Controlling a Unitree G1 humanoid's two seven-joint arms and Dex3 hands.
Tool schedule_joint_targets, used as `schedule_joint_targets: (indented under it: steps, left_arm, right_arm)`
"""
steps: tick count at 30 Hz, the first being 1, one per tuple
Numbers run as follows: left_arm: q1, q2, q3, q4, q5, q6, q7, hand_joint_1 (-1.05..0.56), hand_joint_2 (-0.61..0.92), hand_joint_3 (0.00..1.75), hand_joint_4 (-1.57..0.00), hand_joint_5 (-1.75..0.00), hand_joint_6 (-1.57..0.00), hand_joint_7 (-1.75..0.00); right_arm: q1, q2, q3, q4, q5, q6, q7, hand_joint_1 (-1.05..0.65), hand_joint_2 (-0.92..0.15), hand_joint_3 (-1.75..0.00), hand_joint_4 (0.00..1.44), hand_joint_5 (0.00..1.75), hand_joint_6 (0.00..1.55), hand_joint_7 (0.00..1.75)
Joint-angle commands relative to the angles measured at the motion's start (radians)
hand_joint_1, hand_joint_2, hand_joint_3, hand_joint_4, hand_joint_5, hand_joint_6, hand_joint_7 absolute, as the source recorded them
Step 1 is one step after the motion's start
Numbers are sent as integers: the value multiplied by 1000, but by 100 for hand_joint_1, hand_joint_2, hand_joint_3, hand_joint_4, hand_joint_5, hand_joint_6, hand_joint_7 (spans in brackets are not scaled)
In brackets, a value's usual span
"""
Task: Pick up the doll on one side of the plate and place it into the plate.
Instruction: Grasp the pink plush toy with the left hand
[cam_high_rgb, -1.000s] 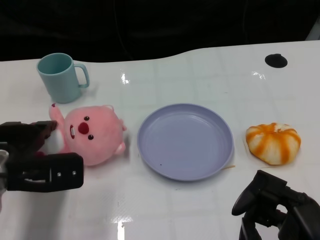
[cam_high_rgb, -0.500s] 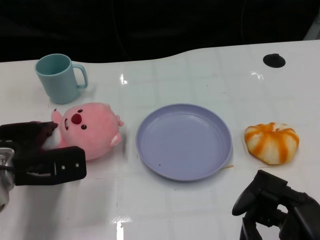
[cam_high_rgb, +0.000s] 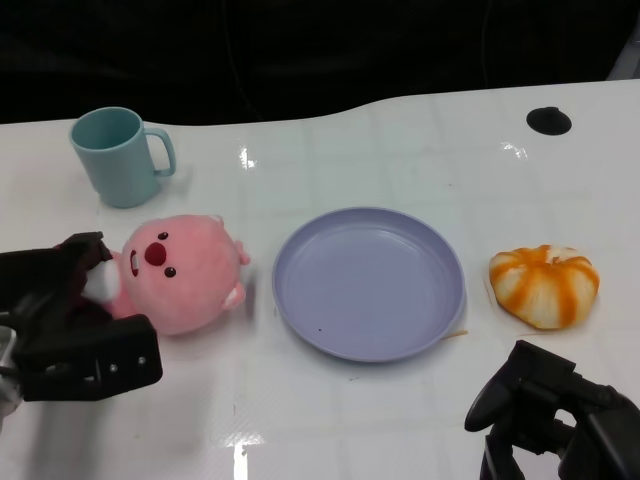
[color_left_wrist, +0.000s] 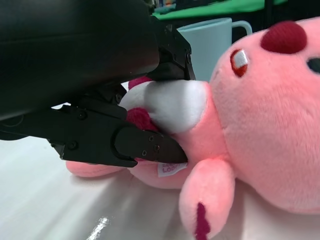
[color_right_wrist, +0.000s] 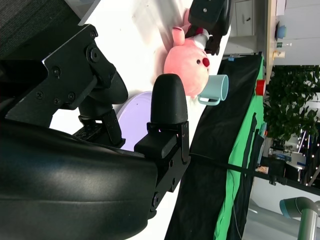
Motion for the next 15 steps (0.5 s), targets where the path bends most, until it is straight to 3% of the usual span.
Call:
schedule_joint_targets:
  steps: [1,3,5,7,15]
  left_arm:
    - [29,-2,22,11,-32,-35,44,-14,84,39,-86,-175,-67,-175]
    - [30,-3,35,7,-51,-44,51,-14,82,43,-86,-175,-68,-175]
    - [35,0,56,-19,-73,-46,53,-14,68,76,-89,-175,-69,-175]
    - [41,10,66,-51,-82,-42,42,-14,61,90,-89,-175,-69,-175]
    - [83,60,106,-238,-79,0,-9,-12,53,96,-91,-175,-71,-175]
  right_arm:
    - [0,-5,-2,-4,5,-1,-1,10,-46,-136,72,175,57,156]
    - [0,-5,-2,-3,2,-4,-2,10,-46,-136,72,175,57,156]
    - [0,-6,0,-5,-7,-4,-4,10,-46,-135,72,175,58,156]
    - [1,-6,2,-7,-11,-3,-5,10,-46,-135,71,175,58,156]
    - [-7,-3,5,-3,-7,-5,-4,10,-46,-136,72,175,58,156]
